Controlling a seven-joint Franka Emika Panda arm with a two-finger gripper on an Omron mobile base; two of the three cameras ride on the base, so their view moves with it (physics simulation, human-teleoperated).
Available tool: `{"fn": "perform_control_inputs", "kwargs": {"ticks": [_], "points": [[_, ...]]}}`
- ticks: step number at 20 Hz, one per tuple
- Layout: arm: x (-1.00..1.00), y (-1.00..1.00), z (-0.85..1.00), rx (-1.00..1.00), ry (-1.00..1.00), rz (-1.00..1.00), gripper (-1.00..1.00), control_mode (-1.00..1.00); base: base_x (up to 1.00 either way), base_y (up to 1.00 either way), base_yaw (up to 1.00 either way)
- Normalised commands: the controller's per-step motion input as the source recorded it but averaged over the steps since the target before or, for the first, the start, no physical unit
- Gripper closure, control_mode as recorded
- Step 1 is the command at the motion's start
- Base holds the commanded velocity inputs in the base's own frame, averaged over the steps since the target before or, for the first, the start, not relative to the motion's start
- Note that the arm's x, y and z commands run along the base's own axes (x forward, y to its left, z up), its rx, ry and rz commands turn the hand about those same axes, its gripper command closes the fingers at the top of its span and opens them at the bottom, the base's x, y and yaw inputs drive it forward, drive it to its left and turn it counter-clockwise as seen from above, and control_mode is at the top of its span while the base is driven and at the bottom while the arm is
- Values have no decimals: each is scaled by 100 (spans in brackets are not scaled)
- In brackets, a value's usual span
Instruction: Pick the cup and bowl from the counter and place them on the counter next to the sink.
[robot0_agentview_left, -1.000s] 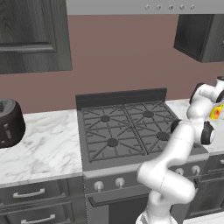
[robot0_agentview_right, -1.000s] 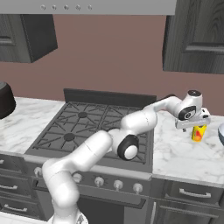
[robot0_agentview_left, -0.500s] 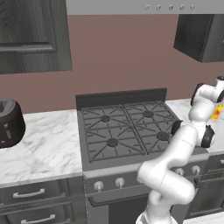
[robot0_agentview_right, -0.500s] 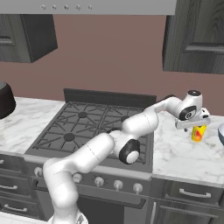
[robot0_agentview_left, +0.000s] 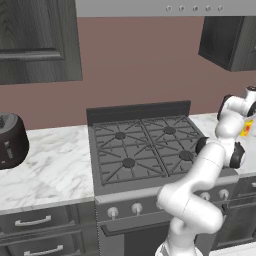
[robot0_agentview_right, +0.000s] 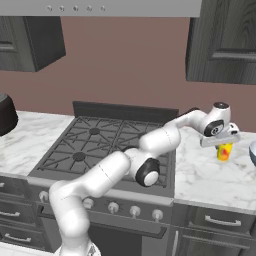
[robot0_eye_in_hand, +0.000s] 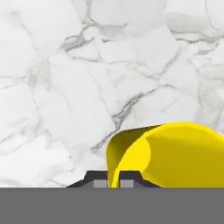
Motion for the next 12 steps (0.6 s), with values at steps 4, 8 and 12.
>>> {"fn": "perform_control_inputs", "kwargs": {"ticks": [4, 8, 12], "points": [[-3, 16, 36, 0, 0, 0, 100, -100, 0, 0, 0], [-30, 19, 40, 1, 0, 0, 100, -100, 0, 0, 0], [-49, 33, 23, 3, -3, 0, 100, -100, 0, 0, 0]]}}
